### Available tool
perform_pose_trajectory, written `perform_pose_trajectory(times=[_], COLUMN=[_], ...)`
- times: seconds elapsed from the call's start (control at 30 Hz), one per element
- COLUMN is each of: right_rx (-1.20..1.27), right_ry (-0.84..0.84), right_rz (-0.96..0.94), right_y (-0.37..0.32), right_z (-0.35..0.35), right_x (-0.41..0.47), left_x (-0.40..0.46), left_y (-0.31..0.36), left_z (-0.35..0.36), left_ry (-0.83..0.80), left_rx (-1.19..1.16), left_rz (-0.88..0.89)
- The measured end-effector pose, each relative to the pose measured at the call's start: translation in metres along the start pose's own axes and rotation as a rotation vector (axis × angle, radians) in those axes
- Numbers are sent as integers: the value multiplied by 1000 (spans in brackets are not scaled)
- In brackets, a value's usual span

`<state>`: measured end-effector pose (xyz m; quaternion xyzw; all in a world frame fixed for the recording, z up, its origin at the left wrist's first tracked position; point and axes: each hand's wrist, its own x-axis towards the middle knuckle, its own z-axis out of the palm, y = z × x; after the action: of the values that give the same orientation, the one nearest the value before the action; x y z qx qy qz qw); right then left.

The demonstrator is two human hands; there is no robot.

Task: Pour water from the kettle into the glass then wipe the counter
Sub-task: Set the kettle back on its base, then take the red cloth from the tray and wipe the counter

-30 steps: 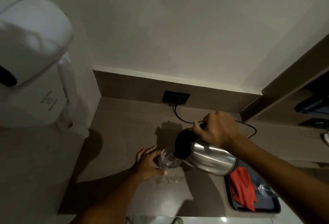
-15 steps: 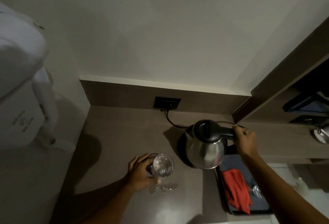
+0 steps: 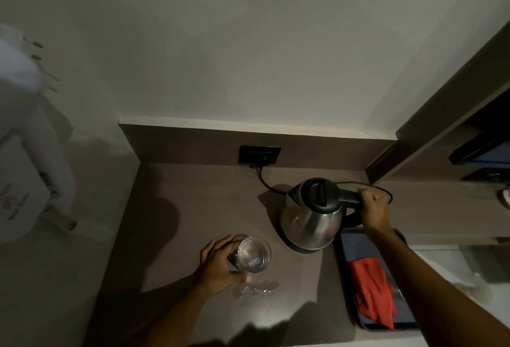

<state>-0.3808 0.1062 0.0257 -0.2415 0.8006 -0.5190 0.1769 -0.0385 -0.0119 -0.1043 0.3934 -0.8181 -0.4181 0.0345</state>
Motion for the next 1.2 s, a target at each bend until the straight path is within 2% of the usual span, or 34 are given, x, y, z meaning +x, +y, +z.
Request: perform_pose_trajectory(times=[0.23, 0.5, 0.7, 0.8, 0.87, 0.97, 1.07, 1.2], right_rx=[79, -91, -137, -321, -521, -796, -825, -835], right_ry=[-42, -92, 75, 153, 102, -59, -182, -199], right_rz=[-9, -53, 8, -28, -20, 126, 206, 225], right_y=[27, 19, 30, 57, 84, 122, 150, 157], right_z=[-11, -19, -19, -26, -32, -43, -53, -54], right_x=[-2, -13, -42, -82, -110, -145, -157, -149], left_x=[4, 4, 4, 7, 7, 4, 4, 4], left_y=[-9, -10, -13, -16, -15, -14, -11, -11], left_z=[8, 11, 11, 13, 13, 11, 10, 9], left_ry=[11, 23, 33, 25, 13, 12, 22, 18], left_rx=[-15, 0, 15, 31, 27, 15, 18, 12], left_rz=[-19, -16, 1, -1, -11, -8, 3, -8])
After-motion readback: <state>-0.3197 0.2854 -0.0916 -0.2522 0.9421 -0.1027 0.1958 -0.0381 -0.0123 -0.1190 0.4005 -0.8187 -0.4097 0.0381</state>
